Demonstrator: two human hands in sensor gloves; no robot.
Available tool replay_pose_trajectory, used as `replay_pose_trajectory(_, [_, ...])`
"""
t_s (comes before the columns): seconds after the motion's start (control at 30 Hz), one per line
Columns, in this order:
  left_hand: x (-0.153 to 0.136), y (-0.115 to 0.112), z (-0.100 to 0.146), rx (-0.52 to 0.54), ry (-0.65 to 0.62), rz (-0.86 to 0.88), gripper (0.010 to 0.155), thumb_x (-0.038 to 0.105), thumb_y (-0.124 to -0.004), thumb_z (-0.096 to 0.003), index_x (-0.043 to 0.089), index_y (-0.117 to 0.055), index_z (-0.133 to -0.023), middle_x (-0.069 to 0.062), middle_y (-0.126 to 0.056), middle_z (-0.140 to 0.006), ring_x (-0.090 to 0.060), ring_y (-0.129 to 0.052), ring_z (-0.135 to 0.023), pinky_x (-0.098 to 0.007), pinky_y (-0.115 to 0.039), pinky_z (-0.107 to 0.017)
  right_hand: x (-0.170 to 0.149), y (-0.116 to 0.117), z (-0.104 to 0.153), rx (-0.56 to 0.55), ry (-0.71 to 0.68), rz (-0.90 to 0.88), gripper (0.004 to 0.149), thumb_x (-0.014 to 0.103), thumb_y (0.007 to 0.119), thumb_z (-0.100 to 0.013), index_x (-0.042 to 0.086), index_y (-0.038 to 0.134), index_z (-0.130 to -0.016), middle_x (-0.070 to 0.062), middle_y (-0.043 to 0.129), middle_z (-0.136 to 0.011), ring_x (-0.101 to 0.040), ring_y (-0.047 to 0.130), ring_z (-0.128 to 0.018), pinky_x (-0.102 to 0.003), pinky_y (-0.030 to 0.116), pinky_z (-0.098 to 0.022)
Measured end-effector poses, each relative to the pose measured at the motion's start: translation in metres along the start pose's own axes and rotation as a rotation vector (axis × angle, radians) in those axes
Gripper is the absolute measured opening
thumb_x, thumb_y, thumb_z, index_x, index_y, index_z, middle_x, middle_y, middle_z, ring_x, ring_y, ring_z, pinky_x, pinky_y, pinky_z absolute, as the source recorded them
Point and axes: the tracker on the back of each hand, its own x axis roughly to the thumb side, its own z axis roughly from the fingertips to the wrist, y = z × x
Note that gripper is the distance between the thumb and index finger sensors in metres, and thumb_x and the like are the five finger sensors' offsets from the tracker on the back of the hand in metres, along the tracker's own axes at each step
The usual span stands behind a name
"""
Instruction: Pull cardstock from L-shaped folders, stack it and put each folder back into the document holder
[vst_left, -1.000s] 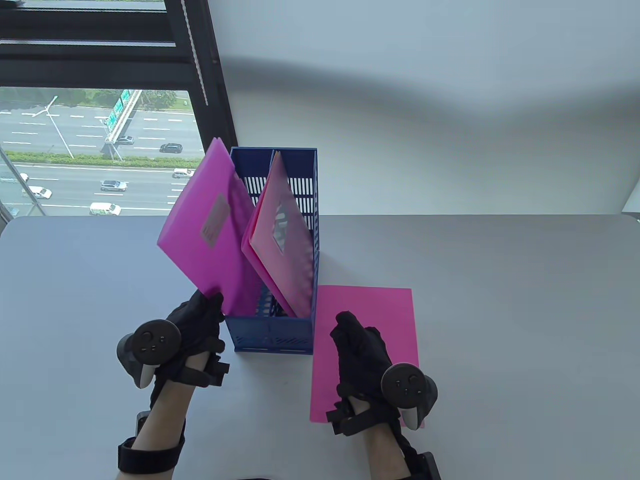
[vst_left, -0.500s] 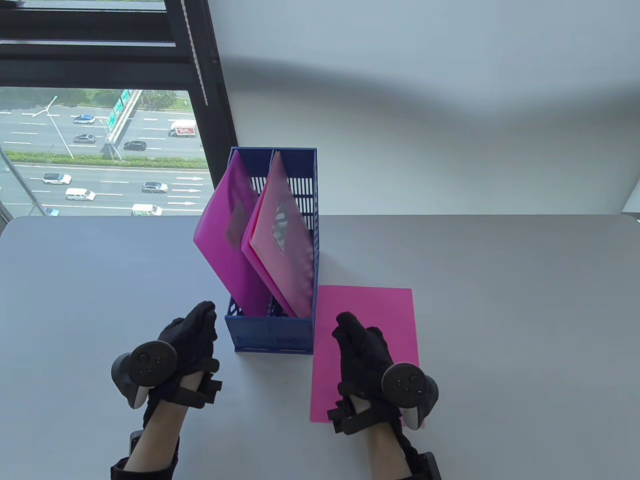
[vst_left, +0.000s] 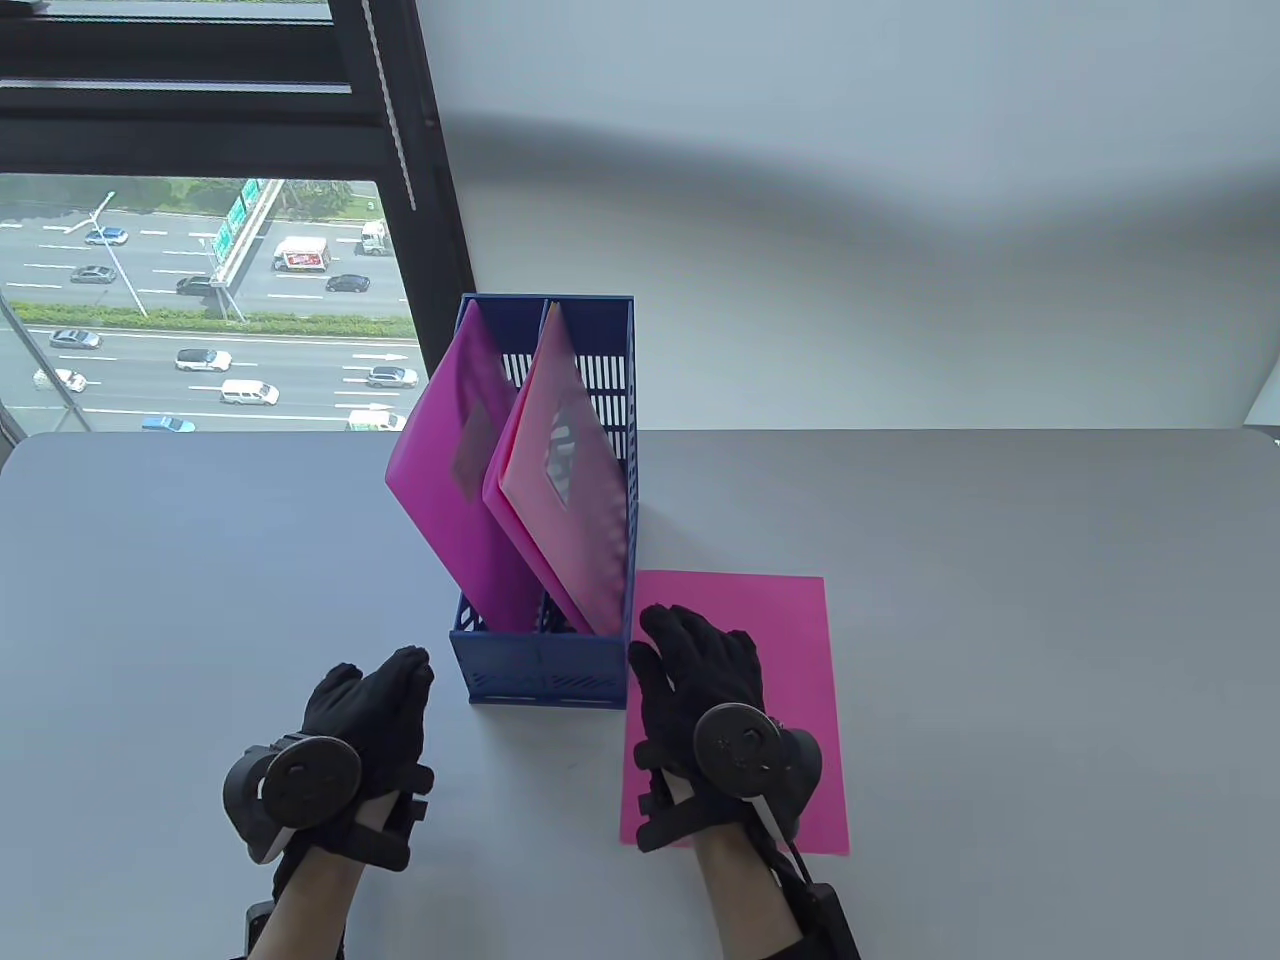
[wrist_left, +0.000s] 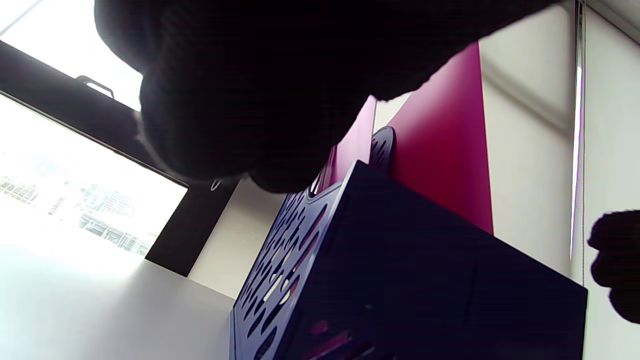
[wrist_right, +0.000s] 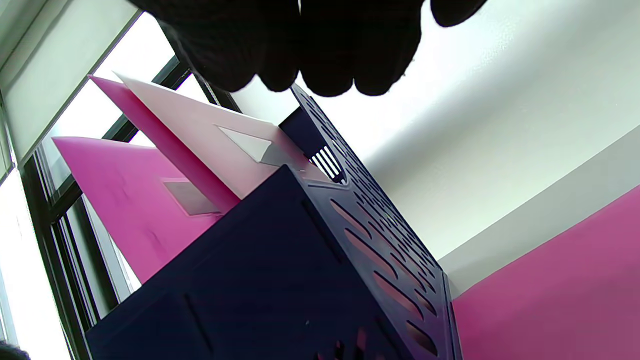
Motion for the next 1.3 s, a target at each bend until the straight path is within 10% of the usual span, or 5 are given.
replay_pose_trajectory(0.63, [0.001, -0.003, 0.0, -0.024, -0.014, -0.01, 0.046, 0.042, -0.076, -0.0571, 0.009, -0.09, -0.087, -0.007, -0.101, -0.065, -0.034, -0.105, -0.044, -0.059, -0.066, -0.066, 0.057, 0.046, -0.041, 0.046, -0.017, 0.441, 0.062, 0.062, 0.078, -0.058, 0.033, 0.061, -0.109, 0.003, 0.065, -0.112, -0.025, 0.075, -0.093, -0.053, 0.046, -0.079])
replay_pose_trajectory(1.3, [0.001, -0.001, 0.001, -0.019, -0.033, -0.063, 0.047, 0.042, -0.075, -0.0573, 0.009, -0.09, -0.087, -0.007, -0.101, -0.065, -0.034, -0.105, -0.044, -0.059, -0.066, -0.066, 0.043, 0.029, -0.044, -0.131, 0.028, 0.383, 0.053, 0.057, 0.077, -0.059, 0.025, 0.072, -0.102, 0.012, 0.096, -0.077, -0.013, 0.097, -0.06, -0.047, 0.061, -0.074])
